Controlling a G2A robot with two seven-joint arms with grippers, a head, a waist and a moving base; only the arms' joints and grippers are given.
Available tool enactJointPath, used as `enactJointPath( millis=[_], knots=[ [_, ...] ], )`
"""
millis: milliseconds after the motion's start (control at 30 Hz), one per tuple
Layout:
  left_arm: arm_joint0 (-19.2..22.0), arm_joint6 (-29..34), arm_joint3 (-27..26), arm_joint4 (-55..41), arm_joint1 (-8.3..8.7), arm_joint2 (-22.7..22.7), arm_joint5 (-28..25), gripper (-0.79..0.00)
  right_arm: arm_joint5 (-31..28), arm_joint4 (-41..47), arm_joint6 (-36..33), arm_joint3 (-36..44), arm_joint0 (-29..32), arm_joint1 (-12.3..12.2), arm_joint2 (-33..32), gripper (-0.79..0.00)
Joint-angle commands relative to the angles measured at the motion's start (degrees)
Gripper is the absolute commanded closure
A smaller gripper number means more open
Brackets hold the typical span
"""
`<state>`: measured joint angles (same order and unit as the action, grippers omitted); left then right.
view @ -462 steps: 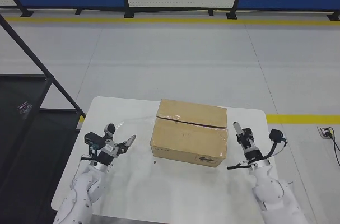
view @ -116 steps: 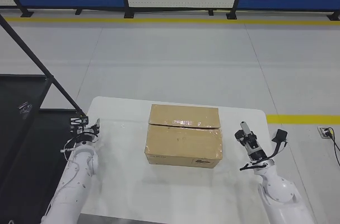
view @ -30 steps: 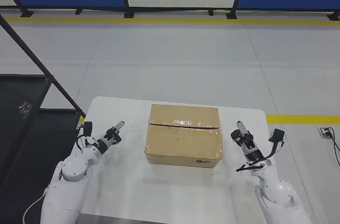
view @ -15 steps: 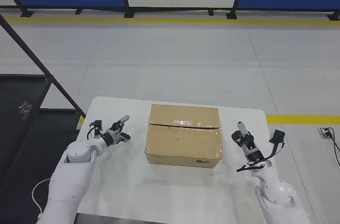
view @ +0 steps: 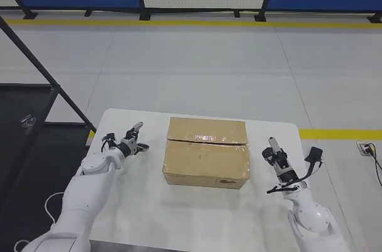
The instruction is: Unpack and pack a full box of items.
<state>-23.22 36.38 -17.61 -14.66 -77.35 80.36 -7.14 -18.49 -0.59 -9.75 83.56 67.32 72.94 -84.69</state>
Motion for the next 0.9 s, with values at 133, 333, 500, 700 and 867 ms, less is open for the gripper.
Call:
enactJointPath(
  millis=[133, 333, 500, 700, 867],
  knots=[
    [0.34, -4.67, 0.96, -1.56, -0.33, 0.6, -6.05, -0.785, 0.47, -0.24, 0.26, 0.96, 0.62, 0.0, -0.17, -0.785],
    [-1.15, -10.77, 0.04, -0.67, -0.09, 0.93, -13.01, -0.785, 0.62, -0.39, 0.3, 1.0, 0.49, 0.06, 0.06, -0.785],
    [-2.81, -14.74, -1.3, -0.41, 0.58, 1.92, -17.31, -0.785, 0.57, -0.44, 0.04, 0.51, -0.08, 0.14, 0.48, -0.785],
    [-4.54, -17.22, -2.77, -1.12, 1.56, 3.67, -19.23, -0.785, 0.27, -0.37, -0.23, -0.05, -0.63, 0.19, 0.72, -0.785],
    [-6.01, -18.34, -3.86, -1.84, 2.51, 5.33, -20.19, -0.785, 0.11, -0.41, -0.55, -0.21, -0.77, 0.2, 0.72, -0.785]
  ],
)
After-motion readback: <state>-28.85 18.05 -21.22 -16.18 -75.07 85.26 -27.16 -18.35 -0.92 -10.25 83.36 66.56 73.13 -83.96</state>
